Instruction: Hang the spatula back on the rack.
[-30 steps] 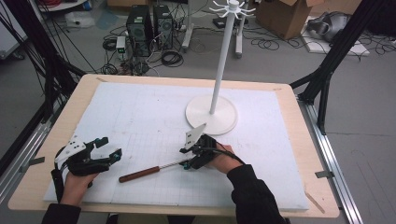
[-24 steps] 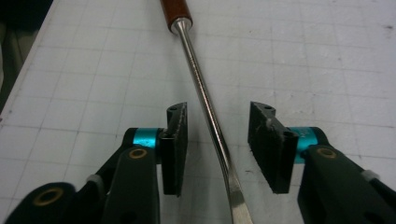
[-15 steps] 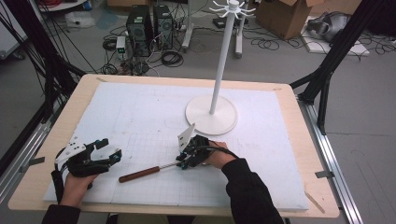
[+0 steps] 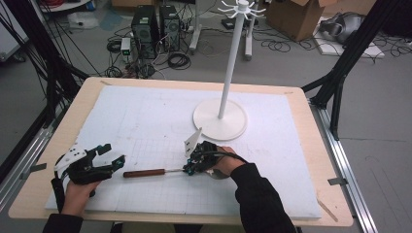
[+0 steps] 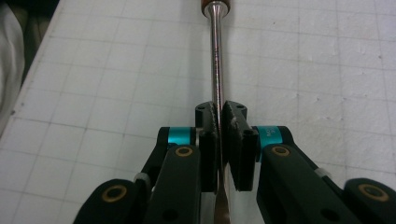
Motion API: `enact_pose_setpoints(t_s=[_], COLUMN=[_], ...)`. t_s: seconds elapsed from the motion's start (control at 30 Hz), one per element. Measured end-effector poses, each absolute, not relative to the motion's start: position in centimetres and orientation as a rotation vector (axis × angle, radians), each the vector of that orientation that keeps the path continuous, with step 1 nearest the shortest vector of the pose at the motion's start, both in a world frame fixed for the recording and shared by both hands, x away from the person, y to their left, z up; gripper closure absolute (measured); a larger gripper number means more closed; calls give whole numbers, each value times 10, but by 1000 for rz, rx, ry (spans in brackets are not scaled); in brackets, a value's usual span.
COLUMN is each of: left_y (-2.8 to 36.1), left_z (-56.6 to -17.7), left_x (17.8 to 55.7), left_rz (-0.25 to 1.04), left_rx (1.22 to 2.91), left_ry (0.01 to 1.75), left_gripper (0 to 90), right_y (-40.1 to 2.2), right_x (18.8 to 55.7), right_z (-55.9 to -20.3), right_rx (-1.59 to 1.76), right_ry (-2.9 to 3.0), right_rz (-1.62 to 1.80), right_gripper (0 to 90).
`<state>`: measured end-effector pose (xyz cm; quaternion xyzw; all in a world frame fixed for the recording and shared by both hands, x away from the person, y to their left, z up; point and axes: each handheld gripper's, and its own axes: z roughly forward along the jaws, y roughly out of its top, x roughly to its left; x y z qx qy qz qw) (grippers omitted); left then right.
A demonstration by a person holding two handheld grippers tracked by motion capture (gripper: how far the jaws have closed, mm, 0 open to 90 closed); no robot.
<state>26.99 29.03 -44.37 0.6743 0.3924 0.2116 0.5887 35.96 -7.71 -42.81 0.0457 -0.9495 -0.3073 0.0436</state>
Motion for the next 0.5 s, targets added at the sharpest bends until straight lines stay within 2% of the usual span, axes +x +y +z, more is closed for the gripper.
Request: enact_pose_setpoints(t_s=[0.3,0.5], left_y=[298,294], left_z=[-433,-429], left_x=[263,263], left_rz=[550,522], left_rx=[1475,1437], left_ry=[947,946], left_gripper=[198,199], right_y=[-92,-106], right_x=[356,356], right_z=[-413,-406], right_rx=[-38,-157], right_ry=[-2894,-2906], right_rz=[-1086,-1161], right_gripper=[847,847])
